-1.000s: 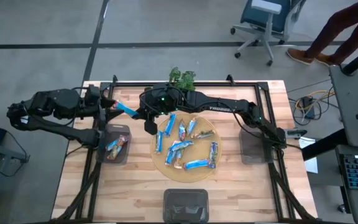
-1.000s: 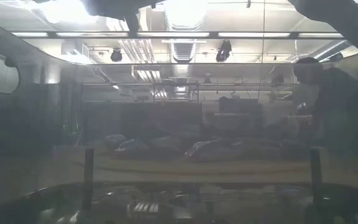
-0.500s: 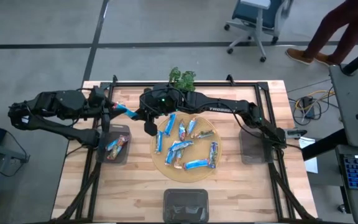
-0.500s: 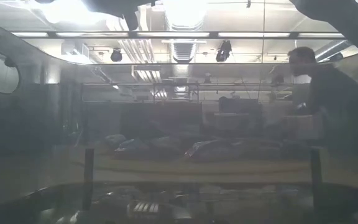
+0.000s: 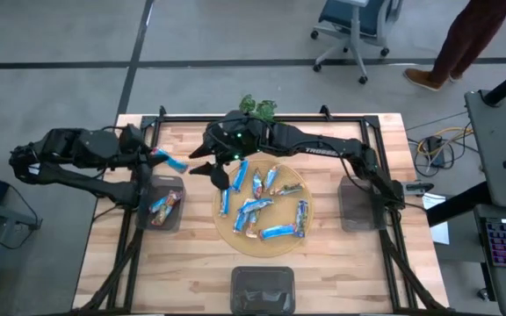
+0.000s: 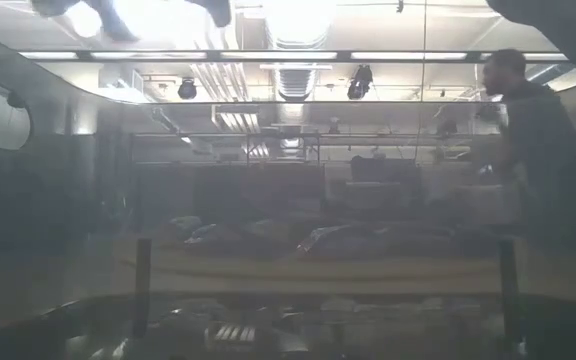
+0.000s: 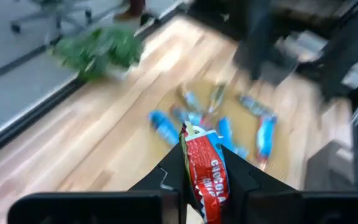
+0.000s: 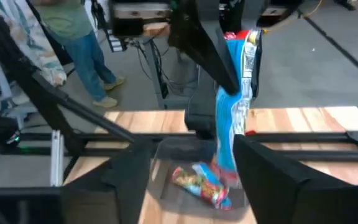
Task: Pick and place Granola Bars by type
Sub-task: Put the middle red granola bar into the top left bin
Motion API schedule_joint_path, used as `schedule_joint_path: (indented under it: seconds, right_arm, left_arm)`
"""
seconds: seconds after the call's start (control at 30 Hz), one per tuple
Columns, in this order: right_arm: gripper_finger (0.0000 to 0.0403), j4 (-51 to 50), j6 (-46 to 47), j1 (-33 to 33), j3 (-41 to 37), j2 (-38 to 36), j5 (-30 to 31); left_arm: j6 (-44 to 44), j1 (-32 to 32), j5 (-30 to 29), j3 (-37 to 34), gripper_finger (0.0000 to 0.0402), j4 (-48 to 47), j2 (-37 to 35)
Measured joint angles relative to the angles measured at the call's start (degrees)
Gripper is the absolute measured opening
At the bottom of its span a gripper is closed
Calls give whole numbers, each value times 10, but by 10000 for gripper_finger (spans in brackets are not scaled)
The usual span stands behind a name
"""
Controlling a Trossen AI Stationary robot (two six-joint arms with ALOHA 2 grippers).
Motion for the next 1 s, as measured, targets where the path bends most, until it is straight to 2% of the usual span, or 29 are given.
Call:
schedule_joint_path:
  seconds: [0.13,0.3,0.43,0.7,0.83,1.0]
  right_arm:
    - [254,-56,-18,0,0,-18,1]
    - [262,-75,-28,-1,0,-32,2]
    - [254,-78,-32,-3,0,-33,6]
    - [239,-80,-37,-4,0,-32,20]
    - [237,-81,-49,-4,0,-32,20]
    - [237,-83,-49,-4,0,-31,20]
  left_arm:
    - [-54,0,29,4,36,-92,-13]
    - [-91,0,58,-9,36,-155,-11]
    - [-95,0,81,-45,36,-155,-11]
    - [-144,0,223,-136,36,-156,-11]
    - [-169,0,231,-155,46,-156,-6]
    - [-170,0,235,-166,97,-156,2]
